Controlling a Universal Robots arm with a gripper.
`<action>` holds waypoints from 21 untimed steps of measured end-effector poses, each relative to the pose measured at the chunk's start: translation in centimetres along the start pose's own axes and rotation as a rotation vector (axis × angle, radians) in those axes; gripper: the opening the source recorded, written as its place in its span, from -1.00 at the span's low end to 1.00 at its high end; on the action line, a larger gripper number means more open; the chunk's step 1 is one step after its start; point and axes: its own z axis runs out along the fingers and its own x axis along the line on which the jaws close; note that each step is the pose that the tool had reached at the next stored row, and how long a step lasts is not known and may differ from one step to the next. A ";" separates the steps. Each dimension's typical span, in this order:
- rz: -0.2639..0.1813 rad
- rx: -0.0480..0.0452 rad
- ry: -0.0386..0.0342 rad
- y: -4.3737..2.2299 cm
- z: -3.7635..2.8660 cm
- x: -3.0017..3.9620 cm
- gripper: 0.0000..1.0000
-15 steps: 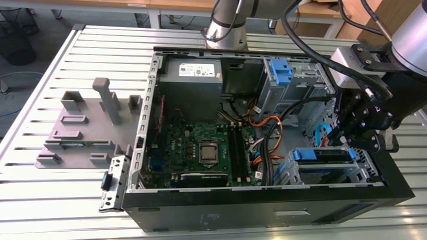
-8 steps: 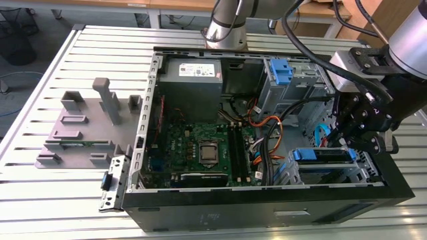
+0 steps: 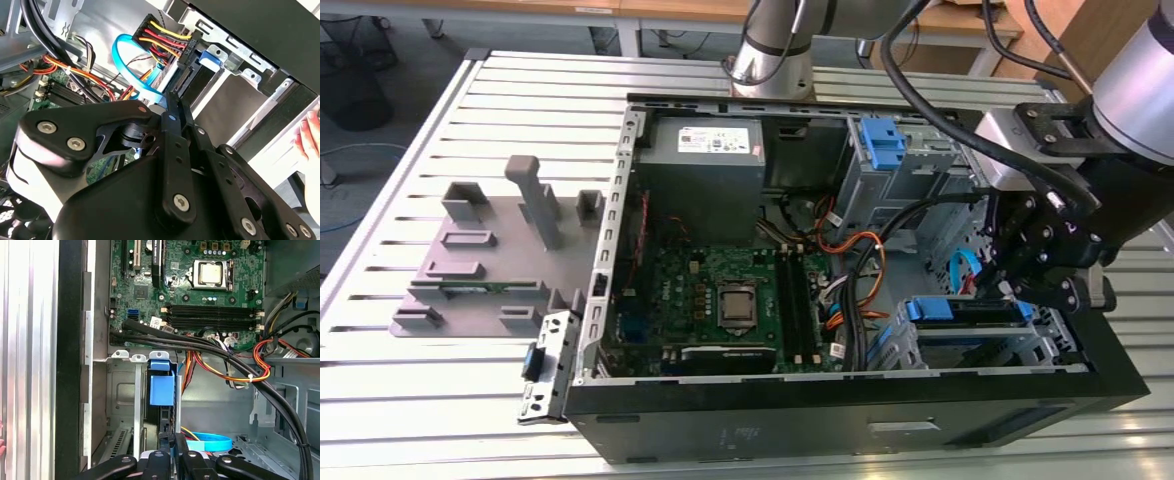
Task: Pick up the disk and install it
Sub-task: 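Insert the first disk wire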
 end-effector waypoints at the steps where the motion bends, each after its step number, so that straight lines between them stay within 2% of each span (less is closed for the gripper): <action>1: 0.000 0.0007 0.0000 0.01 0.04 0.00 -0.68; 15: 0.000 0.0069 0.0006 0.23 0.69 0.02 -0.68; 21: 0.000 0.0074 0.0003 0.33 0.74 0.02 -0.68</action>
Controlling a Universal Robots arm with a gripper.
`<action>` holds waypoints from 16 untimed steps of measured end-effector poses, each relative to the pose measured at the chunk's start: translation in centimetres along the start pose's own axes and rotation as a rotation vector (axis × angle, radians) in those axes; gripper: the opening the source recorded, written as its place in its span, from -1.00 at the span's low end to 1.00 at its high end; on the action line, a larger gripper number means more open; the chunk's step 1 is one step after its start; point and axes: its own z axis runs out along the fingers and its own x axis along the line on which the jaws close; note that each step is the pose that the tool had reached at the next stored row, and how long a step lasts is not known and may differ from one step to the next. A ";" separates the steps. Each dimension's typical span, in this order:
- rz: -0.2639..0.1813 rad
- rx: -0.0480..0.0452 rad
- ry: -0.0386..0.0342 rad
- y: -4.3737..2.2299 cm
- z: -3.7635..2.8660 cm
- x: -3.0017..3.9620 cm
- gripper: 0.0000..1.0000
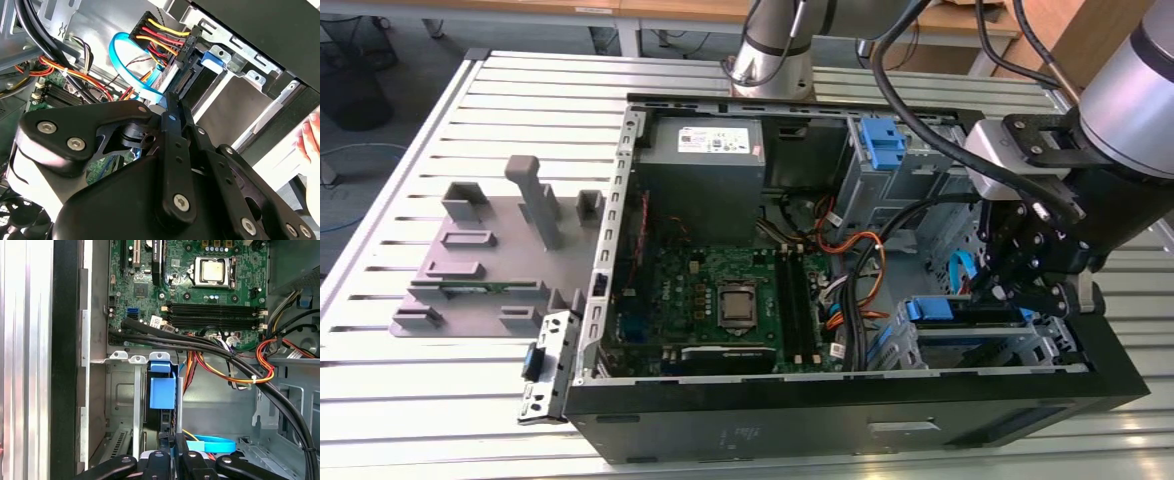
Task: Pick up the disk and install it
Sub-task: 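Insert the first disk wire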
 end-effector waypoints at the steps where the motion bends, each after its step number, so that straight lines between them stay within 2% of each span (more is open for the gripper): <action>1: 0.000 0.0002 0.0000 0.03 0.01 0.00 -0.68; 16: 0.000 0.0038 0.0005 0.08 0.43 0.02 -0.68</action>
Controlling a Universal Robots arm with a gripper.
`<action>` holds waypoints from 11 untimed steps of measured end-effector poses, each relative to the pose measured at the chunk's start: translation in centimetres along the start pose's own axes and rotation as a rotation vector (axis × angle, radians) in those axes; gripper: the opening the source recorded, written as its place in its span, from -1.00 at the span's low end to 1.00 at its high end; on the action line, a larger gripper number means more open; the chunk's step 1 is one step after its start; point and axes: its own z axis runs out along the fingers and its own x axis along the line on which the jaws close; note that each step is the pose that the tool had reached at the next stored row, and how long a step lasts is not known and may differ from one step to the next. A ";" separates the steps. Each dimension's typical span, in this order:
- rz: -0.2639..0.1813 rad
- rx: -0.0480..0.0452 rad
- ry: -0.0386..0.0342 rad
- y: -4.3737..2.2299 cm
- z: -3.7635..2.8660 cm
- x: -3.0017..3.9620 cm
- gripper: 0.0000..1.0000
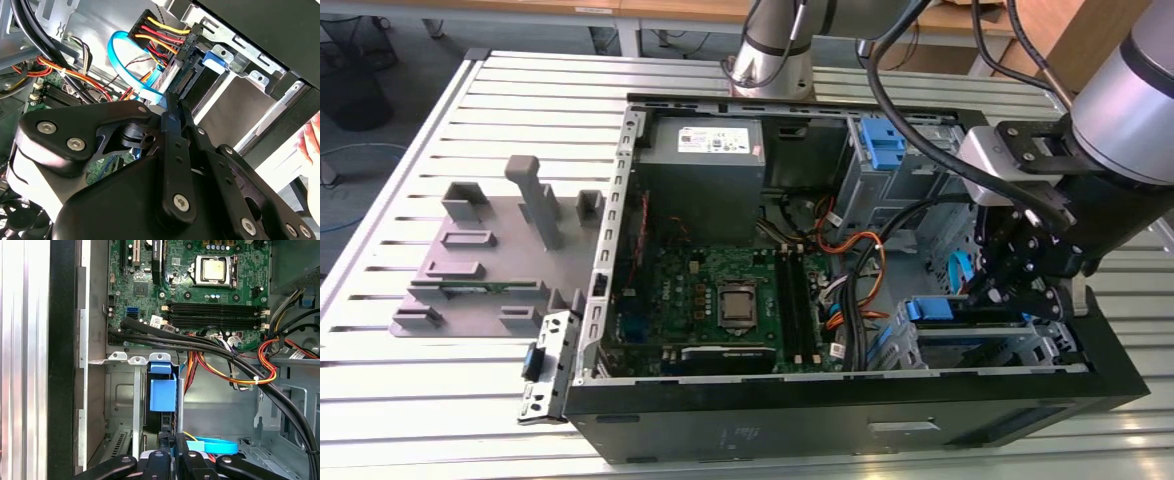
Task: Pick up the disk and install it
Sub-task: 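Insert the first disk wire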
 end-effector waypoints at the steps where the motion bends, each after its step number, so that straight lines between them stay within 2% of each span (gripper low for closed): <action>1: 0.000 0.0000 -0.0001 0.00 0.02 0.00 -0.68; 4: 0.000 0.0000 0.0001 0.01 0.32 0.01 -0.68; 11: 0.000 0.0000 0.0003 0.01 0.47 0.02 -0.68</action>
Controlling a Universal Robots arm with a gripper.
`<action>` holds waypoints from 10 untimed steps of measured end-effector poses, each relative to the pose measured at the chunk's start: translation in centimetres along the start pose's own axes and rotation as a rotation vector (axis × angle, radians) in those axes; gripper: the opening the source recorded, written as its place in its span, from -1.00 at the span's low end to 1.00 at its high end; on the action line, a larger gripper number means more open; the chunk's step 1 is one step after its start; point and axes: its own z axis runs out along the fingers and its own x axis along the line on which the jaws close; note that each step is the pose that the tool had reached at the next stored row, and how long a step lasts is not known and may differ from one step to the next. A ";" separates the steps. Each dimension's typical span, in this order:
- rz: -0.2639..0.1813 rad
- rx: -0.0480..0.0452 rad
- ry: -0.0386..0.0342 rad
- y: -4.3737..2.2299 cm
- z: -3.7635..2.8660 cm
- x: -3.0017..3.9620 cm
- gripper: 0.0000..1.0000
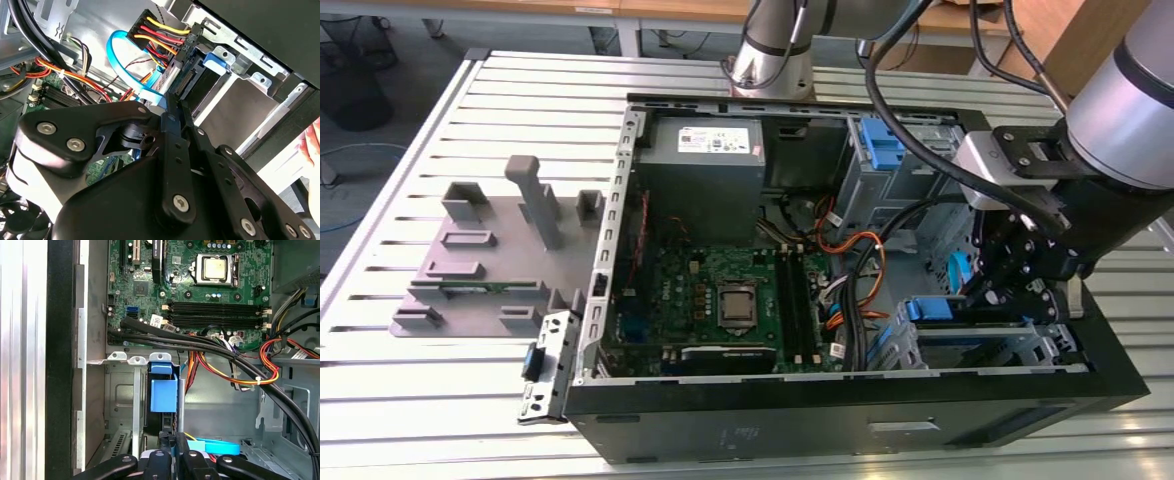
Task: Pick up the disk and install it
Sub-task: 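Insert the first disk wire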
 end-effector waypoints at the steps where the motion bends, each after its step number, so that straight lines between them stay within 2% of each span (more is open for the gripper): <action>1: 0.000 0.0000 -0.0001 0.00 0.01 0.00 -0.68; 8: 0.000 0.0001 -0.0014 0.00 0.09 -0.01 -0.65; 9: 0.000 0.0001 -0.0009 0.00 0.06 -0.01 -0.53; 10: 0.000 0.0000 -0.0002 0.00 0.03 -0.01 -0.53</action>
